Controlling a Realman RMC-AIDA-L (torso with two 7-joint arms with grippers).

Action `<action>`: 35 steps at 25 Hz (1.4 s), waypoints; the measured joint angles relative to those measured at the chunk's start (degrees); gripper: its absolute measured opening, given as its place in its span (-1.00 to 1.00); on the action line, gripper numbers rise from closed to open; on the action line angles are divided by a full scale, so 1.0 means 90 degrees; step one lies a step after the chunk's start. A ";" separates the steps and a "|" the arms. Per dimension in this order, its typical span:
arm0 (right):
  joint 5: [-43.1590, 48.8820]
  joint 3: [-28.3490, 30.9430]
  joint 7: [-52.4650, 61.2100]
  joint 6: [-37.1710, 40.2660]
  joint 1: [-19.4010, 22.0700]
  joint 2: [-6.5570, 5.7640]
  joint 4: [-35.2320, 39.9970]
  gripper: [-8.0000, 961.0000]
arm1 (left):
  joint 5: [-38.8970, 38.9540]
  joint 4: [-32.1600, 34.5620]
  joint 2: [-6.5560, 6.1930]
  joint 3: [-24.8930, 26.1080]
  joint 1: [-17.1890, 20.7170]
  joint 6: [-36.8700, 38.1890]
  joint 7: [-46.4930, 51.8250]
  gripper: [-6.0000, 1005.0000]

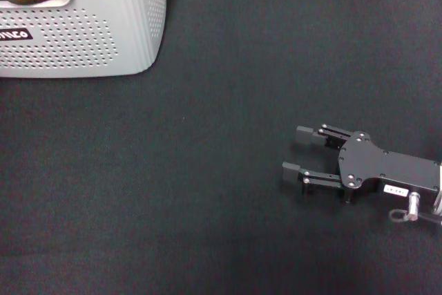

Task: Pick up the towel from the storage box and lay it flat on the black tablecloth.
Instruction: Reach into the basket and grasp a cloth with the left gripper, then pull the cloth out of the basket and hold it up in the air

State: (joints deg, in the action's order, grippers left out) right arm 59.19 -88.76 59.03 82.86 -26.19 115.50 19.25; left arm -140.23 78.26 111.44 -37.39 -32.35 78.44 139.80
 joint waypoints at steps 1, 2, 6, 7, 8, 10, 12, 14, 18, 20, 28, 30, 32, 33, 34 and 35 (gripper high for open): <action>0.0000 0.0000 -0.0002 0.0001 0.0000 0.0003 0.0000 0.64 | 0.0002 0.0000 0.0010 0.0060 0.0001 0.0000 -0.0083 0.39; 0.0000 0.0000 -0.0005 0.0002 0.0003 0.0004 0.0000 0.64 | 0.0020 0.0002 0.0017 0.0106 0.0005 0.0001 -0.0160 0.30; -0.0002 0.0000 -0.0007 0.0004 0.0010 0.0006 0.0000 0.64 | 0.0274 0.0033 0.0022 0.0139 0.0069 0.0024 -0.0445 -0.08; -0.0003 0.0000 -0.0007 0.0004 0.0010 0.0007 0.0000 0.64 | 0.0373 0.0047 0.0022 0.0140 0.0086 0.0033 -0.0509 -0.16; -0.0003 0.0000 -0.0007 0.0005 0.0010 0.0008 0.0000 0.64 | 0.0491 0.0062 0.0022 0.0141 0.0107 0.0041 -0.0577 -0.24; -0.0004 0.0000 -0.0007 0.0007 0.0010 0.0008 0.0000 0.64 | 0.0683 0.0075 0.0009 0.0129 0.0137 0.0050 -0.0645 -0.39; -0.0004 0.0000 -0.0007 0.0009 0.0010 0.0008 0.0000 0.64 | 0.0854 0.0112 -0.0021 0.0110 0.0150 0.0084 -0.0685 -0.55; -0.0007 0.0000 -0.0007 0.0012 0.0011 0.0008 0.0000 0.64 | 0.0977 0.0219 -0.0025 0.0122 0.0172 0.0115 -0.0728 -0.70; -0.0018 0.0019 -0.0007 0.0015 0.0011 0.0008 0.0000 0.64 | 0.1602 0.1076 0.0060 0.0199 0.0438 0.0155 -0.0854 -0.94; -0.0020 0.0082 -0.0007 0.0015 0.0011 0.0007 0.0001 0.64 | 0.2176 0.1641 0.0120 0.0202 0.0658 0.0154 -0.0944 -0.96; -0.0026 0.0331 -0.0207 0.0267 0.0115 -0.0004 0.0011 0.64 | 0.5150 0.2791 -0.0036 0.0482 0.1294 0.1013 -0.1767 -0.98; -0.0026 0.0391 -0.0276 0.0341 0.0148 -0.0006 0.0006 0.64 | 0.5733 0.2765 -0.0202 0.0733 0.1287 0.1588 -0.1830 -0.98; -0.0026 0.0454 -0.0330 0.0382 0.0163 -0.0006 0.0006 0.64 | 0.6279 0.2643 -0.0405 0.0947 0.1277 0.2179 -0.1847 -0.98; -0.0026 0.0466 -0.0344 0.0397 0.0165 -0.0006 0.0007 0.64 | 0.6485 0.2523 -0.0511 0.0987 0.1274 0.2439 -0.1854 -0.98; -0.0026 0.0484 -0.0355 0.0404 0.0170 -0.0010 0.0009 0.64 | 0.6661 0.2408 -0.0614 0.0995 0.1270 0.2706 -0.1866 -0.98; -0.0026 0.0494 -0.0359 0.0414 0.0172 -0.0012 0.0010 0.64 | 0.6813 0.2280 -0.0700 0.0989 0.1269 0.2944 -0.1882 -0.98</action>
State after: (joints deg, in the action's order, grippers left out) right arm 58.96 -84.32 55.80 86.59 -24.65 115.40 19.34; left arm -78.92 98.78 105.14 -28.49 -20.93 104.93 122.86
